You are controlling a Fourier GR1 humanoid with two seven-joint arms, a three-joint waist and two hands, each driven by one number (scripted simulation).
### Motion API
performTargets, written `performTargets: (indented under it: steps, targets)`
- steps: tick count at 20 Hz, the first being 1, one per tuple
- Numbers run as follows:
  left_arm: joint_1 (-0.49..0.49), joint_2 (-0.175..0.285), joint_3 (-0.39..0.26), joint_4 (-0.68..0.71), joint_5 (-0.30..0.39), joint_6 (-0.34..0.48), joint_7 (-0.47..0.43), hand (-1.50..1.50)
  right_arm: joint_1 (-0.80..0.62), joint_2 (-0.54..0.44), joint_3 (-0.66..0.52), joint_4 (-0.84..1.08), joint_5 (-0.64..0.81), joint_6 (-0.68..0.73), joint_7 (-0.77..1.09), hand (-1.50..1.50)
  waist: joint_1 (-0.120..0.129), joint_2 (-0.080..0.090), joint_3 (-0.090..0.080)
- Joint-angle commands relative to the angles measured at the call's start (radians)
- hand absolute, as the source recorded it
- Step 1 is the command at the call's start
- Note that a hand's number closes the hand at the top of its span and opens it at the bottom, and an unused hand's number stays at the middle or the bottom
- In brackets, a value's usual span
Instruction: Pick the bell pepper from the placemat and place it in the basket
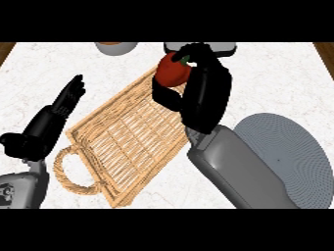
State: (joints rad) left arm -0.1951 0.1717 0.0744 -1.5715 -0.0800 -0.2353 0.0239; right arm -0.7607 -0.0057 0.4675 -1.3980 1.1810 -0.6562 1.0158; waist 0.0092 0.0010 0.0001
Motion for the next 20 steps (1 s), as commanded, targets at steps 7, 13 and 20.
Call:
performTargets:
  steps: [7, 13, 20]
  targets:
    - [0.002, 0.031, 0.042, 0.009, 0.026, -0.034, -0.011, 0.0, -0.011, 0.006, -0.097, 0.046, -0.092, -0.082, -0.095, -1.5, -0.004, 0.0, 0.0]
    - [-0.04, -0.003, 0.011, 0.054, -0.001, -0.01, -0.002, 0.0, -0.038, 0.006, -0.109, -0.082, -0.165, -0.077, -0.078, -1.5, -0.014, -0.001, 0.0]
    - [0.055, -0.011, 0.007, -0.017, -0.008, -0.001, -0.024, 0.0, 0.099, -0.037, -0.231, -0.306, -0.309, -0.051, -0.08, -1.5, -0.015, -0.004, 0.001]
